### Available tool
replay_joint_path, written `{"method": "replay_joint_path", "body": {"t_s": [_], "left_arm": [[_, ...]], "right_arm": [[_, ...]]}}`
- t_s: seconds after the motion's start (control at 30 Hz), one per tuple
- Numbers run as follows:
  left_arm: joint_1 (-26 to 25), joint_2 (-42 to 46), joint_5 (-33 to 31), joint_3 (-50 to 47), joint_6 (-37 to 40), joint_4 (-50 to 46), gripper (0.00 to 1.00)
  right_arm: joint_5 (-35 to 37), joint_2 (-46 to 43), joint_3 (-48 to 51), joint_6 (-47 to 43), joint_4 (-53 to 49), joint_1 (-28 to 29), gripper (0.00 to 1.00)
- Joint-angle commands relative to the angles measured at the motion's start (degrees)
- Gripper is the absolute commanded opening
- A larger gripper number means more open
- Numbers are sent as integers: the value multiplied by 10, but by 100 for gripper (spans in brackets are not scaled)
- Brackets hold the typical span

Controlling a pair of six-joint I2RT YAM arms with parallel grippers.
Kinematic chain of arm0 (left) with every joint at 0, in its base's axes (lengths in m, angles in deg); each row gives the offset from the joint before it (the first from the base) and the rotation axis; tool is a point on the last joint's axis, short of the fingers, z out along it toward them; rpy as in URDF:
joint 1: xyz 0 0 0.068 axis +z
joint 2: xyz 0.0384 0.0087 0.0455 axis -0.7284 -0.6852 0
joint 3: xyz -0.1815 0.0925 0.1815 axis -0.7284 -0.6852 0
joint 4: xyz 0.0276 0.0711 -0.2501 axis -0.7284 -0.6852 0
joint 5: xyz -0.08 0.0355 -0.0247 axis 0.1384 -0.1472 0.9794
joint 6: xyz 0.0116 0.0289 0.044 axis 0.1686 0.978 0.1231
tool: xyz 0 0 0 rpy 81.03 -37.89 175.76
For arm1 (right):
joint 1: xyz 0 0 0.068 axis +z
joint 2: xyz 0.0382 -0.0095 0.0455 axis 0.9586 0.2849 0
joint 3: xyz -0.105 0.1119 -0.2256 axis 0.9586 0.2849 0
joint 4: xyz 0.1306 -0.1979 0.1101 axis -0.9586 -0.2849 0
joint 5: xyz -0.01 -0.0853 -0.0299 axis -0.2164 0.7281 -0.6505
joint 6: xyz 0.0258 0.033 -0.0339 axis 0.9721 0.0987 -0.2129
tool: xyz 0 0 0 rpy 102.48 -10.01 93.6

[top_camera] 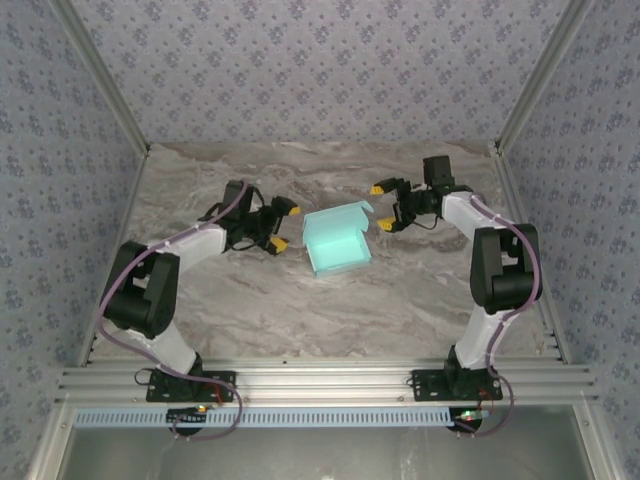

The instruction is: Fold the paper box

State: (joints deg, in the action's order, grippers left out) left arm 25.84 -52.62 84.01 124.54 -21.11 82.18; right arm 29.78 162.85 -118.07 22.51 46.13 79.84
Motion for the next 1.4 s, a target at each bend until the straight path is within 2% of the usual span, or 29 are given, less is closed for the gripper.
{"method": "replay_joint_path", "body": {"t_s": [0.0,0.07,0.33,0.6,0.77,0.93,1.03,1.23,1.37], "left_arm": [[-5,-10,10,40,-80,54,77],[-9,-13,8,40,-88,61,73],[-34,-28,11,44,-98,68,70],[-53,-37,20,24,-128,105,69],[-67,-52,22,27,-145,124,68],[-79,-62,29,30,-159,144,69],[-65,-62,41,33,-140,127,72],[-12,-18,45,28,-22,2,89],[-6,23,50,12,35,-68,96]], "right_arm": [[-23,7,-7,23,10,11,79],[-24,10,-9,23,12,15,79],[-31,8,1,39,22,29,78],[-22,-8,23,54,34,45,78],[-20,-11,58,76,63,55,74],[-11,-23,64,63,46,56,73],[-8,-28,64,61,37,55,76],[-7,-33,51,51,16,53,82],[-4,-32,40,22,-7,52,83]]}}
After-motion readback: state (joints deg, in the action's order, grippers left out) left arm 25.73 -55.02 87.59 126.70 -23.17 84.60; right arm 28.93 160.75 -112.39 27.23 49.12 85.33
